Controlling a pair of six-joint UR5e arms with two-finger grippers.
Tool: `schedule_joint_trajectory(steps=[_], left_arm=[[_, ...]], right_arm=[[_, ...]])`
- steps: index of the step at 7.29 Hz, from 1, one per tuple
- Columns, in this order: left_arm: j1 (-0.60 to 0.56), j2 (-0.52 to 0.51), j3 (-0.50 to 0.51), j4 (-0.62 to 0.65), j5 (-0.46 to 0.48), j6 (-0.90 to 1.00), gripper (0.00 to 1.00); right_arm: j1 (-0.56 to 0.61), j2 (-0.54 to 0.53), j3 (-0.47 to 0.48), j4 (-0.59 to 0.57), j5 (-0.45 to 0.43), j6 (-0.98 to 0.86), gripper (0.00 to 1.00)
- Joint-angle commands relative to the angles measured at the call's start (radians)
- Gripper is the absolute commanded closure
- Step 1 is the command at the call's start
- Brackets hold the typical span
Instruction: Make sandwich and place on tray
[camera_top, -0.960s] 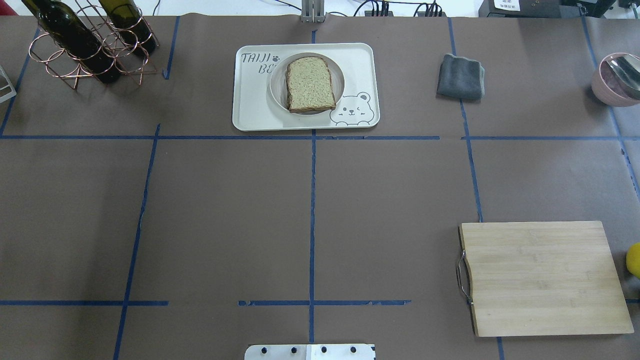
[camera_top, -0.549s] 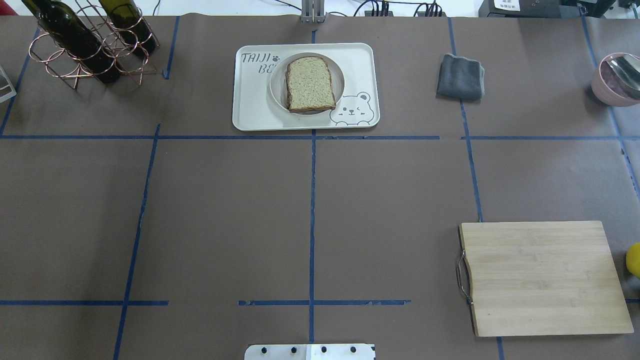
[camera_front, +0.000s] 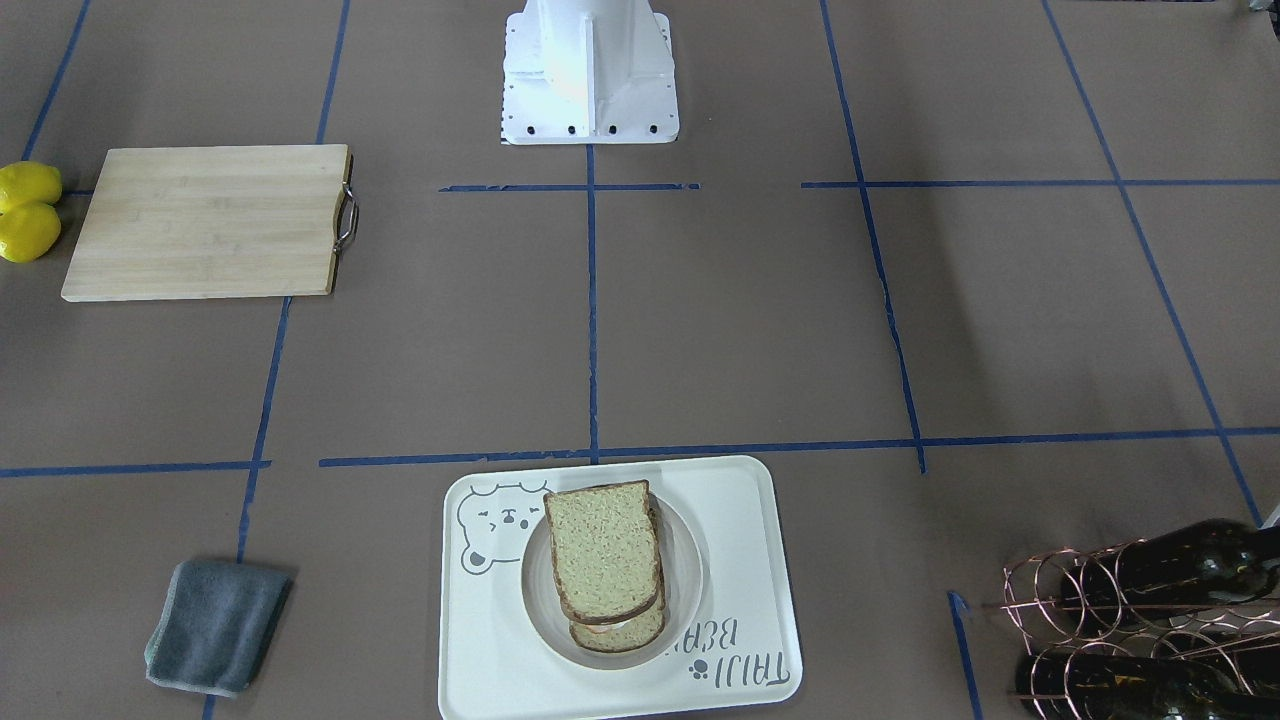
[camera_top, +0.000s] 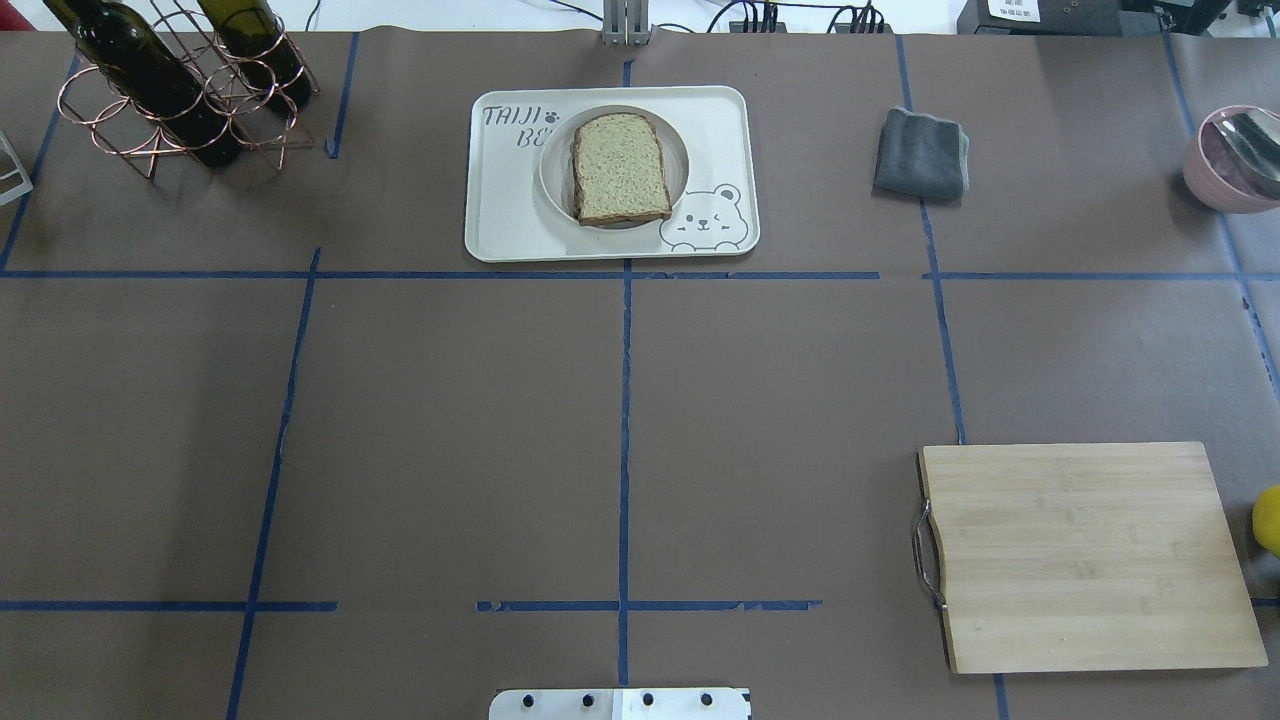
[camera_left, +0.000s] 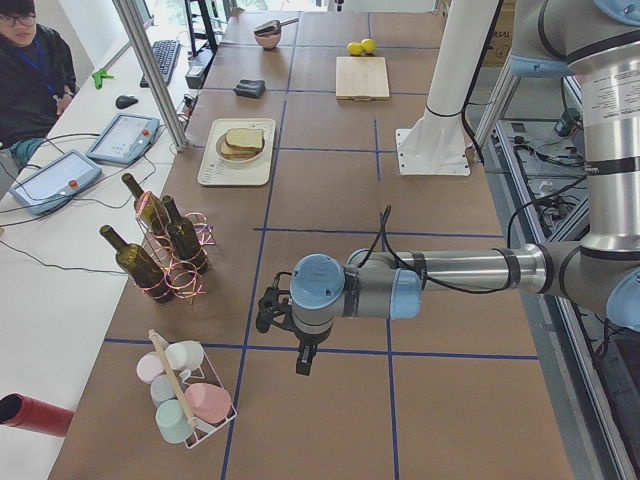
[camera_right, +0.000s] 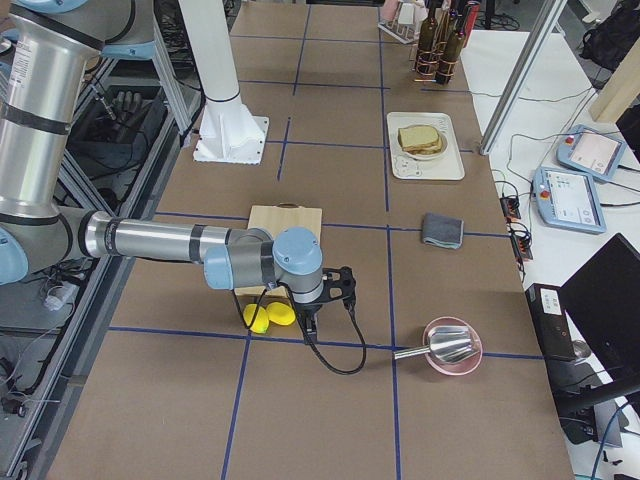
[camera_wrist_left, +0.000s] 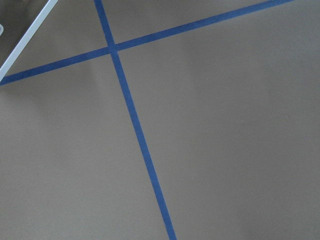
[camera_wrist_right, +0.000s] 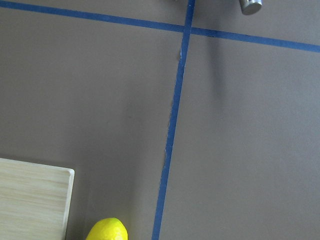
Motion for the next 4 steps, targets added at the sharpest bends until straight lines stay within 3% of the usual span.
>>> schedule_joint_trajectory(steps=[1, 4], left_arm=[[-0.003, 0.011, -0.019, -0.002, 0.001, 0.007, 0.0], [-0.003, 0.002, -0.022, -0.002, 0.001, 0.007, 0.0]], right_arm=[[0.0, 0.0, -0.001, 0.001, -0.002, 0.0, 0.0], [0.0, 0.008, -0.019, 0.001, 0.019, -0.005, 0.0]])
